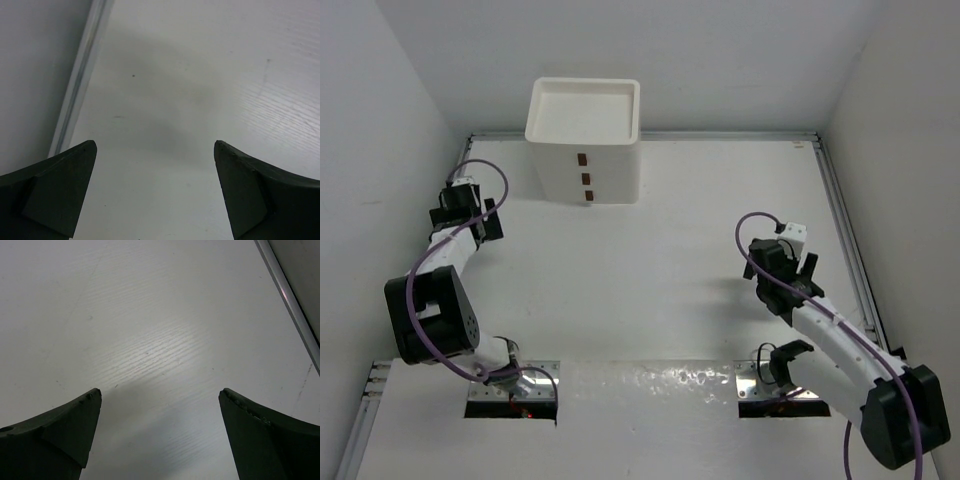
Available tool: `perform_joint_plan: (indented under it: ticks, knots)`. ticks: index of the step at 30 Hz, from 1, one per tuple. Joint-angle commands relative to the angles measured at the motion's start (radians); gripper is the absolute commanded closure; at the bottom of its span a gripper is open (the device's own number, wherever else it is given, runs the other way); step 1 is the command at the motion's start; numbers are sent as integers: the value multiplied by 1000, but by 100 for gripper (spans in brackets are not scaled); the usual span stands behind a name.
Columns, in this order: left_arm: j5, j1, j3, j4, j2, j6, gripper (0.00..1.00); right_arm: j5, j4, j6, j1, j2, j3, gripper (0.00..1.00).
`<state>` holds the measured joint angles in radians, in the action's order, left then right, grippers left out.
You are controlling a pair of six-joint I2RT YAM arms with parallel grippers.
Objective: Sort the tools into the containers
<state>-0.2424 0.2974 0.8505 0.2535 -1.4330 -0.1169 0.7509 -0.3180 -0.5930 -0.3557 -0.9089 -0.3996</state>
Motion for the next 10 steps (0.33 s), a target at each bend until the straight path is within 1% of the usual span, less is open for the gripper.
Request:
perform_joint_plan:
  ticks: [1,5,8,10]
  knots:
    - [-148,6,27,-115,36,46,0,-44,32,71,0,24,25,1]
    - [-184,6,2,-134,39,59,0,-55,108,53,0,105,113,1]
    - [-193,6,-22,-142,37,56,0,-53,152,61,0,159,148,1]
    - [-207,6,-36,-146,36,49,0,-87,204,59,-2,199,162,1]
